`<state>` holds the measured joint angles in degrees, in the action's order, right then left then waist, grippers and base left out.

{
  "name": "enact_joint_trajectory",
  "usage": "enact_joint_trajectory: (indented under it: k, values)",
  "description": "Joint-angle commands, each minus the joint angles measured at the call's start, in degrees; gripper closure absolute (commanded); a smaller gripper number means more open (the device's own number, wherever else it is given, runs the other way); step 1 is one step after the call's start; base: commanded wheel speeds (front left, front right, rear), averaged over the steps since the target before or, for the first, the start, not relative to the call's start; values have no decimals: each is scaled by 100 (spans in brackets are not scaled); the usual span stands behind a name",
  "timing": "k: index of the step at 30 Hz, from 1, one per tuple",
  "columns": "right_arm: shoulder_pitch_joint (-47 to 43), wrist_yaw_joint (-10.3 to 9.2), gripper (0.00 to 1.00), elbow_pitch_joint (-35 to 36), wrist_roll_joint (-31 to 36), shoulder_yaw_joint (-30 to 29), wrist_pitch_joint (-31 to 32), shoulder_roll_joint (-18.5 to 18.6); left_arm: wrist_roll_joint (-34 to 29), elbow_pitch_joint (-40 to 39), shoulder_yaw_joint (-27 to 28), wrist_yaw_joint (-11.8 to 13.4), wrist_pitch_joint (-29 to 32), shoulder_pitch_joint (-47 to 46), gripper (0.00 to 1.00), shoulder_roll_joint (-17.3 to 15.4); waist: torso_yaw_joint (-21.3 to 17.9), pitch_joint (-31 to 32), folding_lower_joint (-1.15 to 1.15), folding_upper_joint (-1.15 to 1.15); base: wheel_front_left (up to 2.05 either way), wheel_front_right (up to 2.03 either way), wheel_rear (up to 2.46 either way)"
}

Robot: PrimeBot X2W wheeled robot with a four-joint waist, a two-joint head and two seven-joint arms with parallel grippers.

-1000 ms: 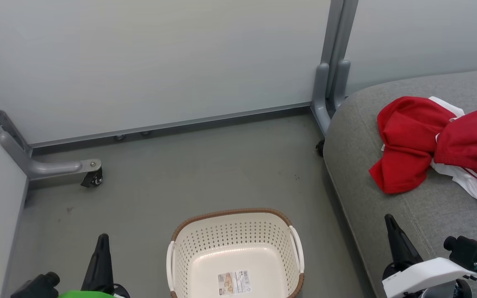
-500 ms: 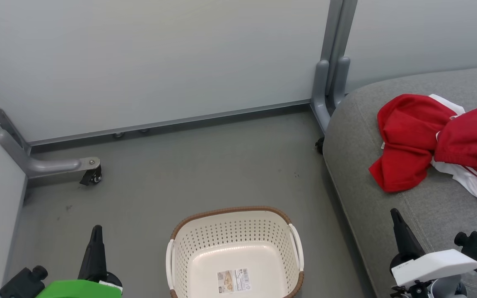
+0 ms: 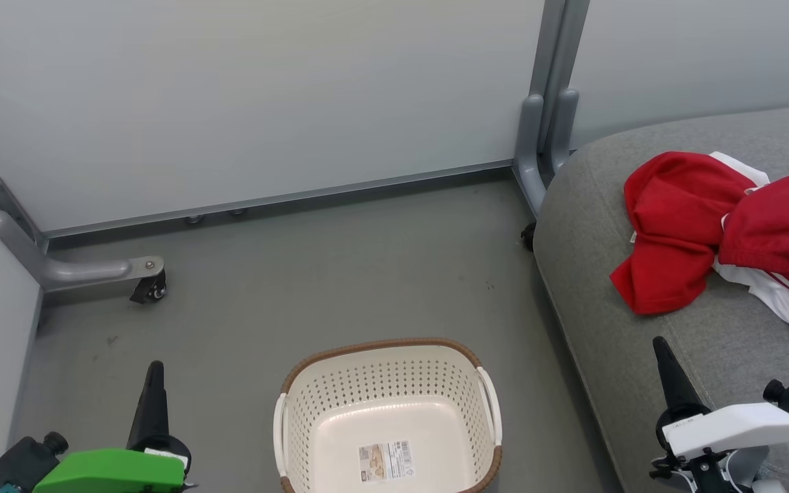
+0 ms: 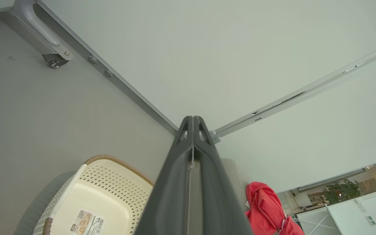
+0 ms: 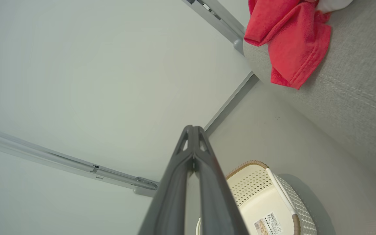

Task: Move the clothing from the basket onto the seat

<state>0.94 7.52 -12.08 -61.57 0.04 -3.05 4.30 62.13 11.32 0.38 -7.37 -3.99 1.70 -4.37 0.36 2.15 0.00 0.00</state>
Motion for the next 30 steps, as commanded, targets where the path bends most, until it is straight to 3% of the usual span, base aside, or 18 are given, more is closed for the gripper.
enact_joint_trajectory:
  k: [1,30]
  values:
    - [156,-3,100,29,-171,-44,34,26,182,-33,43,-11,42,-182,100,-52,-1,-5,0,0,0,0,0]
    - [361,-3,100,-82,-1723,-296,457,-8,1742,117,223,-15,466,-515,100,-46,-16,-106,0,0,0,0,0]
